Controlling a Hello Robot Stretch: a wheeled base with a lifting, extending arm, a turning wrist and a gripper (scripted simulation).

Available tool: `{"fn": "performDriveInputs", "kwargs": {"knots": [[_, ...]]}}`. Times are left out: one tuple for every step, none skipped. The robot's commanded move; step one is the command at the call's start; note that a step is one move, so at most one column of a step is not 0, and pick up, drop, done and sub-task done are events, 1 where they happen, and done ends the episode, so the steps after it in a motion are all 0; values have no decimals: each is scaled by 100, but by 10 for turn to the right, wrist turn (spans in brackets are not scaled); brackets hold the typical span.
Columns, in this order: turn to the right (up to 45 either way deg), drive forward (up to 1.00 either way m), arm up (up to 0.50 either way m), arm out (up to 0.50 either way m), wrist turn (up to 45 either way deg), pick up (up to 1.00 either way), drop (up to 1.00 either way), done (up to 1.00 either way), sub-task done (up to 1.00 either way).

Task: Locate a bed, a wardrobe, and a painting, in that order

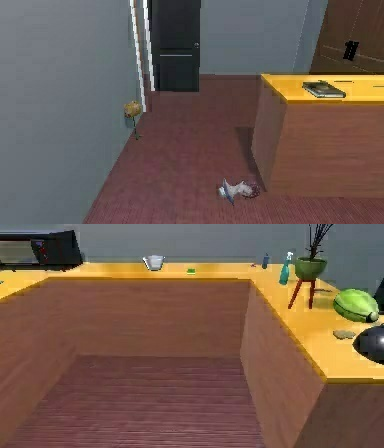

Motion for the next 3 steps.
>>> {"fn": "performDriveInputs", "kwargs": {"knots": [[0,100,0,0,0,0,0,0,0],[-30,0,0,0,0,0,0,0,0],[0,100,0,0,0,0,0,0,0]]}}
